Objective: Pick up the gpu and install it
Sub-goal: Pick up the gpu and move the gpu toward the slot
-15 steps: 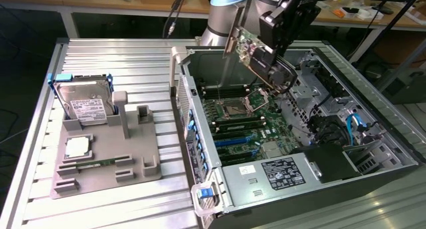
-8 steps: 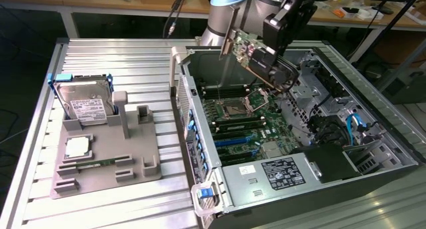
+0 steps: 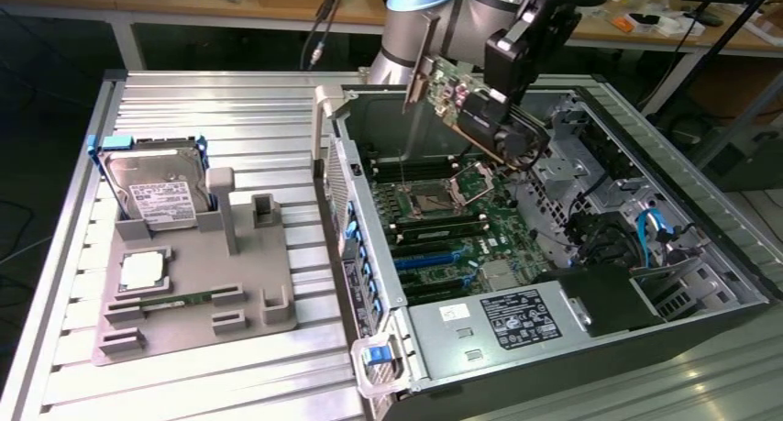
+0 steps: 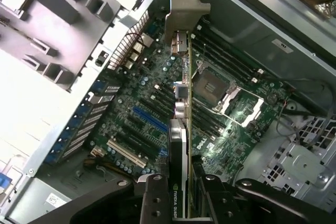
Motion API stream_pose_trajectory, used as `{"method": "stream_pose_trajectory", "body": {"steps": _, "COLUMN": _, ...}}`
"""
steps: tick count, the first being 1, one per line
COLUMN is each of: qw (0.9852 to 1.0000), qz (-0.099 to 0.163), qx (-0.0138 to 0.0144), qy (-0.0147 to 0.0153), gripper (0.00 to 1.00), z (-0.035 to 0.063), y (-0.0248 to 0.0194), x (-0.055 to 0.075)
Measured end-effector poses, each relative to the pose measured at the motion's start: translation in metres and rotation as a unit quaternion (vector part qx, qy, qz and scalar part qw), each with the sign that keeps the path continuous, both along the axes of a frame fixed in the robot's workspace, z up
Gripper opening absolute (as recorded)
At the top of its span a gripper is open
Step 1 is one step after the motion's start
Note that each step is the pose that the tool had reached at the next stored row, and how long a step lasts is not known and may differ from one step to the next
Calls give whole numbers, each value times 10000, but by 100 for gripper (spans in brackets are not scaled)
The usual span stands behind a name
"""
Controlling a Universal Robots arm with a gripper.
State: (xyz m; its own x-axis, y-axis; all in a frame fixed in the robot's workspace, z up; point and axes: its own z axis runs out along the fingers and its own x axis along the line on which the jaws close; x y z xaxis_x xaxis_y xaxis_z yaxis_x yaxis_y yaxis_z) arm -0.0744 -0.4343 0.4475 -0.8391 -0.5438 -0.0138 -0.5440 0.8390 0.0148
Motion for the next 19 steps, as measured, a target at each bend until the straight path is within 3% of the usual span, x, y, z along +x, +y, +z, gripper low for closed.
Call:
{"method": "stream_pose_trajectory", "body": {"steps": 5, "qw": 9990, "qz": -446, "qx": 0, "qy": 0, "gripper": 27, "z": -44, "y": 0, "x": 0}}
{"method": "stream_pose_trajectory", "body": {"steps": 9, "qw": 9959, "qz": -906, "qx": 0, "qy": 0, "gripper": 27, "z": -57, "y": 0, "x": 0}}
{"method": "stream_pose_trajectory", "body": {"steps": 19, "qw": 9932, "qz": -1167, "qx": 12, "qy": -15, "gripper": 27, "z": -55, "y": 3, "x": 19}}
